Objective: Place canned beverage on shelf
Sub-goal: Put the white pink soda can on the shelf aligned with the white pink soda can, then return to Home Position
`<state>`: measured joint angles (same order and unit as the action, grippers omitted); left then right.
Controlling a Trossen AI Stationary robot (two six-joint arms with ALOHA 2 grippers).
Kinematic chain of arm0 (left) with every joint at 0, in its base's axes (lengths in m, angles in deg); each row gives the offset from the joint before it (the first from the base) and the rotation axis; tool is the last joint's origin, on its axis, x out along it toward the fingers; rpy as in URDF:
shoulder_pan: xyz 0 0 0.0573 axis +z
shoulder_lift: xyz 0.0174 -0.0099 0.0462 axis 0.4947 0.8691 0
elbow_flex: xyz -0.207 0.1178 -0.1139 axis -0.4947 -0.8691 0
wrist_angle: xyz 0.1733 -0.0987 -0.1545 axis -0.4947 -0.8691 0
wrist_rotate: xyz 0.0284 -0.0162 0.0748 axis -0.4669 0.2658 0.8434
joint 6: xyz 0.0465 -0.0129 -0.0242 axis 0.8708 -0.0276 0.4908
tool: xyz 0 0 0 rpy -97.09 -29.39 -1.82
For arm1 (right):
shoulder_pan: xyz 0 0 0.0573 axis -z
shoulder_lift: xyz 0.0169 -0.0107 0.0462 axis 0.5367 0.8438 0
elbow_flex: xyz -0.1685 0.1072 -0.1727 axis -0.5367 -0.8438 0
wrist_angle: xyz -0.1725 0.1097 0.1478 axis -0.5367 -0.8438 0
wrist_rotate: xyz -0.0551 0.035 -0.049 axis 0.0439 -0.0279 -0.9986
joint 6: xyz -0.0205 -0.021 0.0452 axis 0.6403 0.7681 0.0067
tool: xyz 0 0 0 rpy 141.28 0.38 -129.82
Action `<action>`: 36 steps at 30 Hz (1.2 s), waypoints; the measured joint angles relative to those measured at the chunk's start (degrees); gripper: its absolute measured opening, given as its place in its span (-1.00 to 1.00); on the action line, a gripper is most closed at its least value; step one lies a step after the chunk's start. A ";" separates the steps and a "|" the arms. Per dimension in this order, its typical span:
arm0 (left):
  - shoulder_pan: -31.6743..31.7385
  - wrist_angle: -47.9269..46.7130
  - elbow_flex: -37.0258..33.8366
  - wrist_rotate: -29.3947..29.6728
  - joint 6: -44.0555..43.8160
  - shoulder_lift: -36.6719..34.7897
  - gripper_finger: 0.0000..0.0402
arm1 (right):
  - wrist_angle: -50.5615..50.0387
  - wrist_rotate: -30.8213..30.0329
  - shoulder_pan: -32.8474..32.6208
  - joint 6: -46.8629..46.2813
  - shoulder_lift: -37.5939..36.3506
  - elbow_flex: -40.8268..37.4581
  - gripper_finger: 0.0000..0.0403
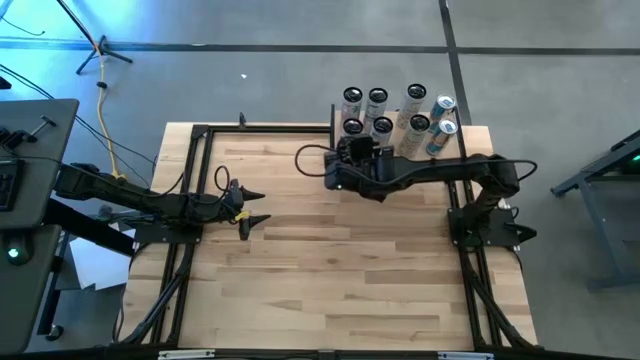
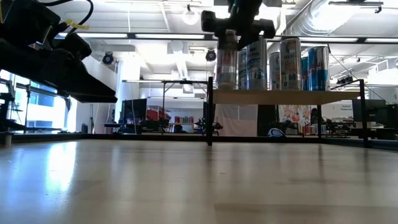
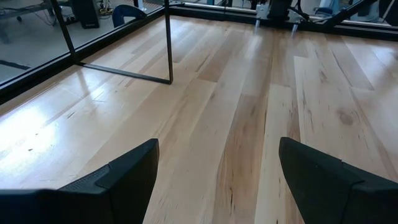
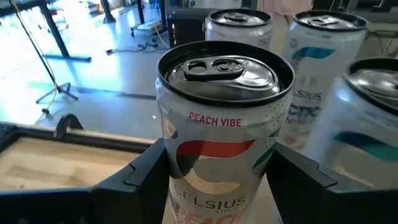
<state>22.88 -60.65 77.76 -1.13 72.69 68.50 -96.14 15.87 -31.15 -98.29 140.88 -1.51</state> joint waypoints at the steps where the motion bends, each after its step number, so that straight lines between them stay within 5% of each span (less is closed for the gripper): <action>1: -0.01 0.02 0.00 0.00 0.01 0.00 0.52 | 0.95 0.07 0.37 0.39 0.18 0.00 0.05; 14: -0.02 0.03 0.00 0.00 0.00 0.02 0.52 | 2.29 1.17 2.11 1.22 1.37 0.00 0.05; 22: -0.02 -0.01 0.00 0.00 -0.01 0.02 0.52 | 2.25 1.12 2.11 1.52 1.37 0.00 0.40; 36: 0.00 -0.01 0.00 0.00 0.01 0.02 0.52 | -2.19 -5.83 -3.53 -2.04 1.37 0.04 0.50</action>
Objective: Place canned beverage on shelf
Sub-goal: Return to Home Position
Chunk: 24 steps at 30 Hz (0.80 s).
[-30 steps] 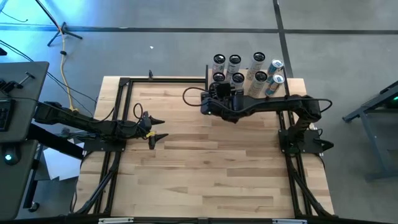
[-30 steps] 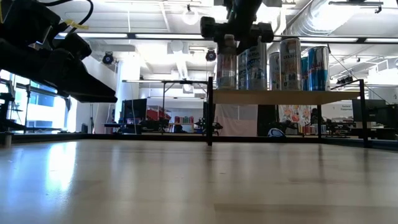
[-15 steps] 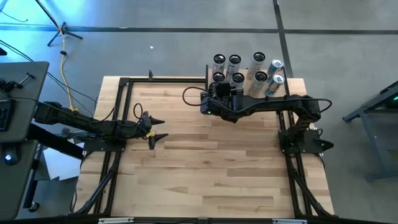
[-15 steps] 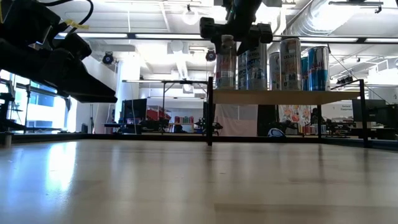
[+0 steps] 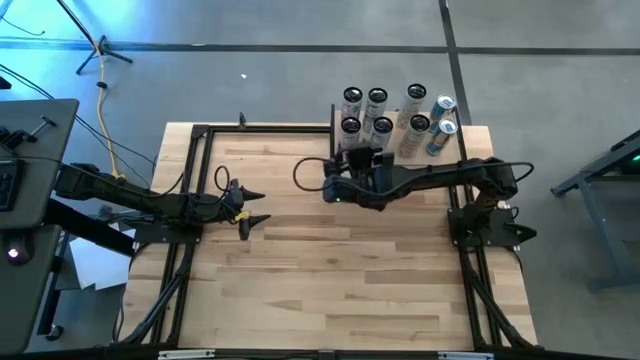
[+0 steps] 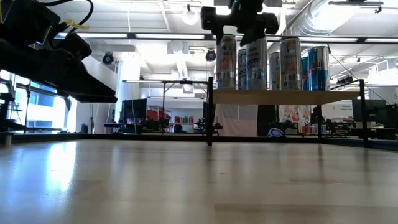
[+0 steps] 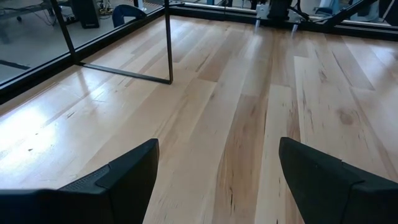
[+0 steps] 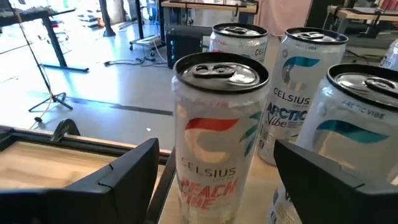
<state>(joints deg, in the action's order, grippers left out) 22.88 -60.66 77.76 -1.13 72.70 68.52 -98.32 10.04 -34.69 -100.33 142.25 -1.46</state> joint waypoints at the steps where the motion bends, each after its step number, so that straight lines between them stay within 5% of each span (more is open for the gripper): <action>1: -0.01 0.00 0.00 0.00 -0.01 -0.01 0.52 | -0.07 0.09 -0.57 0.00 0.00 0.00 0.52; 10: -0.01 0.01 0.00 0.01 -0.02 0.00 0.52 | -16.71 4.24 -11.43 -14.23 -1.52 0.00 0.69; 18: -0.01 0.00 0.00 0.00 0.00 0.00 0.52 | -33.66 30.48 -22.40 -22.27 -3.49 0.00 0.66; 24: -0.01 0.00 0.00 0.00 0.00 0.00 0.52 | -31.64 17.86 -36.88 -17.83 -4.78 0.00 0.66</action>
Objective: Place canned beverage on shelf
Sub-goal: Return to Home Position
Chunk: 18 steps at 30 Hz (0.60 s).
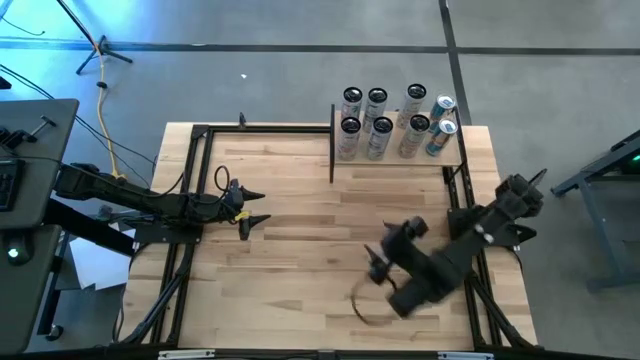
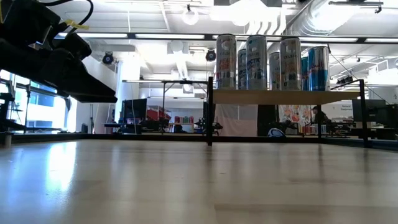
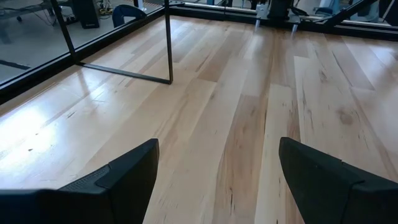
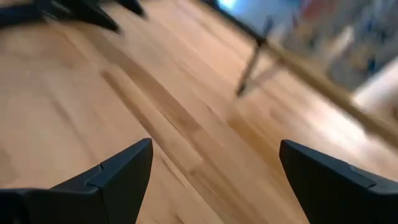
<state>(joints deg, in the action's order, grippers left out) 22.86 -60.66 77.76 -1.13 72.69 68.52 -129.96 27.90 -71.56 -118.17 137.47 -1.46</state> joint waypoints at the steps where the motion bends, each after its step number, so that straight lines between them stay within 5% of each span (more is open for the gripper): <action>1: 0.00 0.02 0.00 0.02 0.00 -0.02 0.52 | 0.03 -2.75 -2.28 0.03 -0.05 -0.09 0.66; 6: 0.01 0.02 0.00 0.00 0.00 0.00 0.52 | 2.64 -15.38 -10.04 -2.59 -0.23 -7.07 0.66; 12: 0.00 0.01 0.00 0.00 0.00 0.00 0.52 | 19.72 -23.56 -12.08 -1.86 -3.06 -21.79 0.66; 18: 0.02 0.00 0.00 0.02 -0.02 -0.02 0.52 | 48.41 -19.56 -8.92 24.38 -9.43 -32.65 0.70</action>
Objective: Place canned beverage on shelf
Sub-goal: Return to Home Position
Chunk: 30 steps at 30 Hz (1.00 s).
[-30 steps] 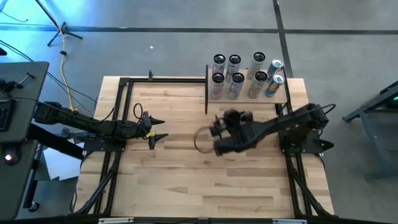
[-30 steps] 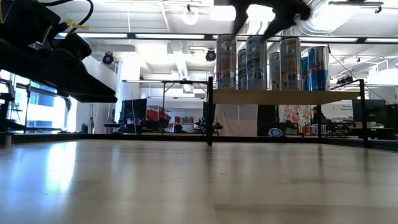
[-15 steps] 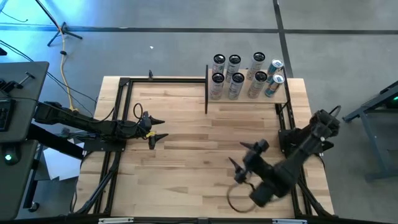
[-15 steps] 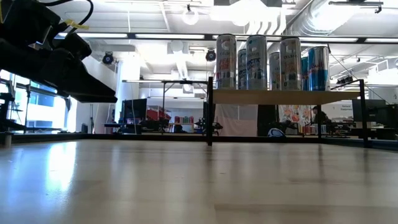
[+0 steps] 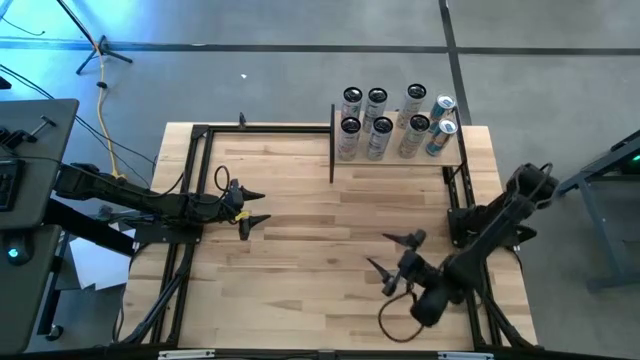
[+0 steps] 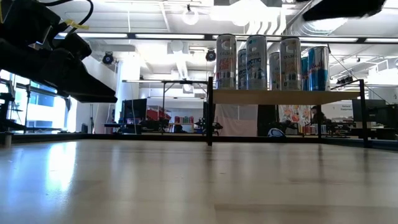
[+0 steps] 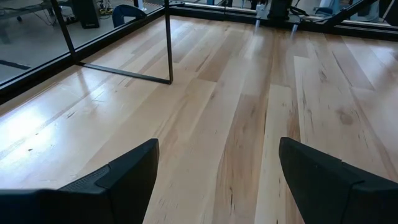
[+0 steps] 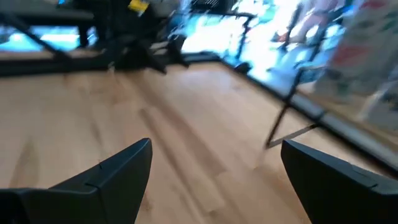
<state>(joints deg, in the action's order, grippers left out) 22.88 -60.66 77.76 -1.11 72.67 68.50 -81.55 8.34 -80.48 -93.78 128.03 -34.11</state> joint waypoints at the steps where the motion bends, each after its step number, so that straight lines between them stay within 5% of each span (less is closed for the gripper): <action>1: -0.02 0.02 0.00 -0.02 0.01 0.02 0.52 | 6.93 2.68 1.47 6.25 -1.39 -2.22 0.71; 7: -0.01 0.02 0.00 -0.01 0.01 0.02 0.52 | 54.63 25.70 13.10 44.50 -8.22 -19.09 0.73; 13: 0.00 0.02 0.00 0.00 0.02 0.02 0.52 | 77.19 39.82 23.51 56.44 -8.85 -29.39 0.73; 24: -0.02 0.00 0.00 -0.02 0.00 0.01 0.52 | 79.78 64.47 40.78 63.99 -22.72 -38.42 0.73; 30: -0.02 0.02 0.00 -0.02 0.01 0.02 0.52 | 68.04 65.96 44.12 59.97 -39.86 -43.79 0.73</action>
<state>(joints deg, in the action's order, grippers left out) 22.86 -60.64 77.76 -1.13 72.69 68.52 -13.51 74.30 -36.36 -33.81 88.17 -77.91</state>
